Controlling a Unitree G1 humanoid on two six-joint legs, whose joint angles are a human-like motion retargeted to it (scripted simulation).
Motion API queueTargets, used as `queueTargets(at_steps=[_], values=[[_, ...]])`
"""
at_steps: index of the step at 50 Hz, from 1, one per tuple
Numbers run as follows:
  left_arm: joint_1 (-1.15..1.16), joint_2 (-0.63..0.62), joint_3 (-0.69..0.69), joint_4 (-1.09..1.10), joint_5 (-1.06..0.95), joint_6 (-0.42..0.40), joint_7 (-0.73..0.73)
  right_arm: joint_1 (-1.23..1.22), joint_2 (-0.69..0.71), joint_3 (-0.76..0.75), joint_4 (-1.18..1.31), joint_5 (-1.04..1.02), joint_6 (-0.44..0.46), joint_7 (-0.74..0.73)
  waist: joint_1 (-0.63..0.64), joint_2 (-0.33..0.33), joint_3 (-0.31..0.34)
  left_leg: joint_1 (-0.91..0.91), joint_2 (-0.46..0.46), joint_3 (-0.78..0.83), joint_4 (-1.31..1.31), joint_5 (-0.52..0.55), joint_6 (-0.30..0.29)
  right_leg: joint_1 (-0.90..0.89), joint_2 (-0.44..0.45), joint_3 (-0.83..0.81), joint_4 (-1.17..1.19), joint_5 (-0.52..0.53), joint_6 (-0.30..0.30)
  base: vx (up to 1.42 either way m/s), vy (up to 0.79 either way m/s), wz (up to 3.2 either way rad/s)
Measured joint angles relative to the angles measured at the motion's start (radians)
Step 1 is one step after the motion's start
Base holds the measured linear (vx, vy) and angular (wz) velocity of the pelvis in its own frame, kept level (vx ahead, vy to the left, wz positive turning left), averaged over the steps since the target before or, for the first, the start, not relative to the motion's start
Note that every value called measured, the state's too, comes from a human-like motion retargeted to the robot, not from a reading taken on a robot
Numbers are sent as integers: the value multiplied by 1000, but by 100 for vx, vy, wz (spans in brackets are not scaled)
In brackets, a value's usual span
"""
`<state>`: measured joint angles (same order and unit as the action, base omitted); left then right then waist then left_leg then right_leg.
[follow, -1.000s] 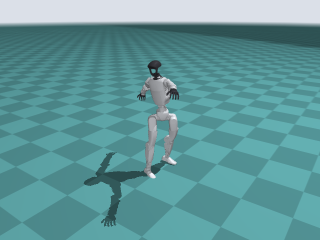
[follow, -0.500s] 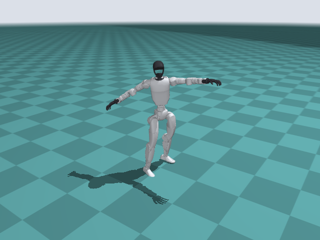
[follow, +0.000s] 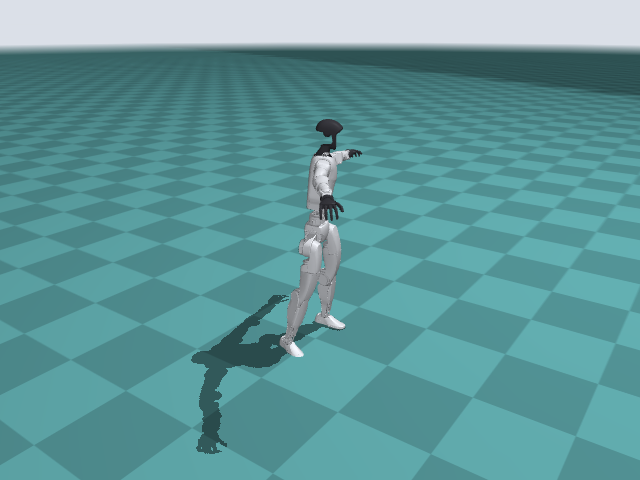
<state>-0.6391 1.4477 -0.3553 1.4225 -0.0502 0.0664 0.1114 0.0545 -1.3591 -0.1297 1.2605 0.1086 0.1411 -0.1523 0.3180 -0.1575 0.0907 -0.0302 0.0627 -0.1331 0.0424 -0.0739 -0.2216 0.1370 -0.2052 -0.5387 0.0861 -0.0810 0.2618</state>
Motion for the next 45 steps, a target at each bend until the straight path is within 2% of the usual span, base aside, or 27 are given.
queueTargets(at_steps=[5,10,12,17,19,23,30,33,35,37,45], values=[[248,-24,234,24,-2,21,15,-153,-56,166,-37,-59,-2,-8,246,-42,8,-20,-19,-53,0,6,10,15,-8,-52,-3,-1,0,4,2,59],[513,-38,501,23,-27,18,19,-419,-98,413,-69,-111,-8,-33,461,-81,21,-44,-39,-107,-6,16,18,28,-10,-108,-18,4,0,4,3,62],[661,-53,659,22,-42,16,25,-609,-89,568,-63,-138,-15,-41,517,-93,23,-56,-52,-130,6,8,35,26,-25,-137,10,-10,-7,5,5,74],[919,-135,922,27,-186,32,60,-1004,-8,887,-40,-130,-5,-66,623,-120,40,-76,-79,-208,-33,49,31,49,-22,-212,-29,9,-3,2,5,85],[988,-187,985,33,-239,46,73,-1116,36,968,-31,-127,2,-75,649,-123,43,-86,-90,-239,-40,60,34,54,-24,-244,-28,10,-9,1,6,88],[1066,-301,1029,44,-302,80,70,-1267,118,1085,-16,-139,14,-77,681,-119,48,-106,-113,-302,-48,82,38,65,-29,-309,-22,11,-24,0,6,89],[1075,-415,978,38,-283,92,35,-1386,185,1222,0,-210,15,-44,697,-89,37,-130,-151,-392,-47,107,39,87,-36,-404,-5,13,-47,0,6,73],[1063,-413,965,27,-273,81,40,-1411,194,1248,-3,-227,12,-41,694,-73,28,-133,-159,-406,-43,109,39,92,-40,-419,4,14,-53,0,4,23],[1056,-405,980,27,-247,70,43,-1429,200,1240,-7,-252,5,-51,695,-48,12,-127,-149,-393,-22,78,62,83,-52,-420,62,-11,-91,0,0,0],[1050,-389,970,17,-275,66,38,-1442,217,1256,-12,-225,10,-49,678,-52,19,-132,-161,-393,-33,101,38,85,-52,-406,21,11,-56,-1,1,-10],[1010,-338,958,-5,-316,45,11,-1497,268,1268,-16,-195,16,-55,584,-11,7,-114,-141,-290,-14,71,36,59,-65,-304,16,21,-50,0,2,-65]])
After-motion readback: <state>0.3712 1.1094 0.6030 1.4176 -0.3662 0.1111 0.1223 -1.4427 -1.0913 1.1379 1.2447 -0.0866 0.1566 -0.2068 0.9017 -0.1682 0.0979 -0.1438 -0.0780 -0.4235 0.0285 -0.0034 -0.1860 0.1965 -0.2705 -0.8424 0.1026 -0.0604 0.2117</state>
